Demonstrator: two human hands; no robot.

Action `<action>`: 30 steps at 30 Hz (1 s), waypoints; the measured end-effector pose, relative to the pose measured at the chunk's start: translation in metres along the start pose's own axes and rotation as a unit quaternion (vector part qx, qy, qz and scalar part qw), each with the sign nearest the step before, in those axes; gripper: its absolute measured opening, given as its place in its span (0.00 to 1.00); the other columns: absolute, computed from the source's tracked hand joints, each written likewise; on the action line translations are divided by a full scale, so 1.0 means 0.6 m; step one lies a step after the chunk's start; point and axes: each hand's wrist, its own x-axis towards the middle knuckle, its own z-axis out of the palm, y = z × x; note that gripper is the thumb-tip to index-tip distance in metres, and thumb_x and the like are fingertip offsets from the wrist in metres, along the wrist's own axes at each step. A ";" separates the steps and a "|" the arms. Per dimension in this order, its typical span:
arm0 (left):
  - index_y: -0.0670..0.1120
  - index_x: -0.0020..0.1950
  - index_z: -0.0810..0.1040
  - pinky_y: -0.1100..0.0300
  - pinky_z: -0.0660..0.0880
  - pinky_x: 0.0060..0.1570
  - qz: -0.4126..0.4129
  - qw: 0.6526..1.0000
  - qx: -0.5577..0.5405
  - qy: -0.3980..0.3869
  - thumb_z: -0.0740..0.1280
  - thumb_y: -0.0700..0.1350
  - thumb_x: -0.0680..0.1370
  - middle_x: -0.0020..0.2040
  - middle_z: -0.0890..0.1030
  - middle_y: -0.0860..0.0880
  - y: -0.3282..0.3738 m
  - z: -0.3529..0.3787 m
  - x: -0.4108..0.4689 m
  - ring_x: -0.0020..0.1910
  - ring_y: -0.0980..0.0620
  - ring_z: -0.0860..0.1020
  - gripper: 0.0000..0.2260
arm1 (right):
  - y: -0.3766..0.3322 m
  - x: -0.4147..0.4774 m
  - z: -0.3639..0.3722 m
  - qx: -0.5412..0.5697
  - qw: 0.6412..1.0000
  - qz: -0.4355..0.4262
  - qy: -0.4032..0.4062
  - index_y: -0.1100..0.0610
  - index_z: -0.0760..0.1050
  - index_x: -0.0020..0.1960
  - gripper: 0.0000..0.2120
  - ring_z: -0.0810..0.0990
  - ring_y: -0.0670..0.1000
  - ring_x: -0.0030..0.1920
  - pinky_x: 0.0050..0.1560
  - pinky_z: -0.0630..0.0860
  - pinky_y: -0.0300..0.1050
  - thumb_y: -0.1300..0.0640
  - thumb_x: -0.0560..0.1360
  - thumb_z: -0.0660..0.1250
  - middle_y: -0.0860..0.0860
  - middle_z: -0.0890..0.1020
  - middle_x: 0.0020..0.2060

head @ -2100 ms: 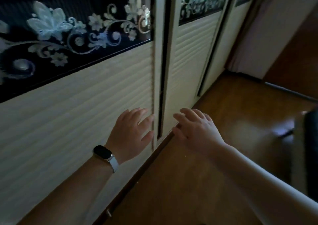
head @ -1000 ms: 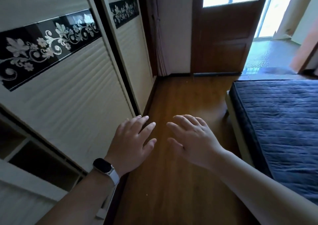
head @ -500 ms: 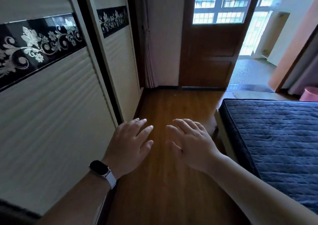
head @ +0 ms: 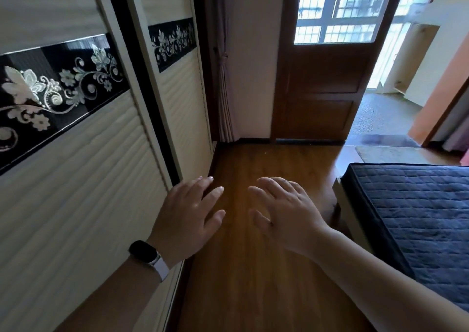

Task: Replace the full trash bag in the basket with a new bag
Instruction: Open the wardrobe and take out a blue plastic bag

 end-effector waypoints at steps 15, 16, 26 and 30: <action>0.50 0.66 0.73 0.48 0.65 0.66 -0.052 0.997 0.055 -0.036 0.59 0.57 0.78 0.65 0.76 0.46 -0.063 0.159 0.322 0.66 0.46 0.73 0.20 | 0.280 0.285 0.142 0.063 0.997 -0.050 -0.015 0.48 0.73 0.67 0.22 0.74 0.52 0.66 0.64 0.71 0.52 0.40 0.79 0.55 0.48 0.77 0.64; 0.50 0.66 0.73 0.48 0.65 0.66 -0.055 0.996 0.060 -0.037 0.59 0.57 0.78 0.66 0.75 0.46 -0.066 0.166 0.351 0.66 0.46 0.72 0.20 | 0.304 0.308 0.145 0.060 0.996 -0.059 -0.007 0.48 0.73 0.66 0.21 0.75 0.52 0.65 0.63 0.72 0.51 0.40 0.79 0.55 0.48 0.78 0.63; 0.49 0.66 0.74 0.44 0.68 0.66 -0.110 0.989 0.093 -0.023 0.60 0.57 0.78 0.66 0.75 0.45 -0.080 0.221 0.510 0.67 0.45 0.72 0.20 | 0.454 0.473 0.192 0.074 0.990 -0.123 -0.013 0.47 0.71 0.68 0.21 0.72 0.51 0.67 0.65 0.70 0.50 0.40 0.79 0.56 0.47 0.76 0.64; 0.49 0.66 0.74 0.45 0.67 0.66 -0.137 0.984 0.109 -0.022 0.60 0.56 0.78 0.66 0.75 0.46 -0.117 0.232 0.540 0.67 0.45 0.72 0.20 | 0.460 0.539 0.207 0.081 0.985 -0.150 -0.014 0.47 0.72 0.67 0.21 0.72 0.51 0.66 0.65 0.70 0.49 0.39 0.79 0.56 0.47 0.76 0.64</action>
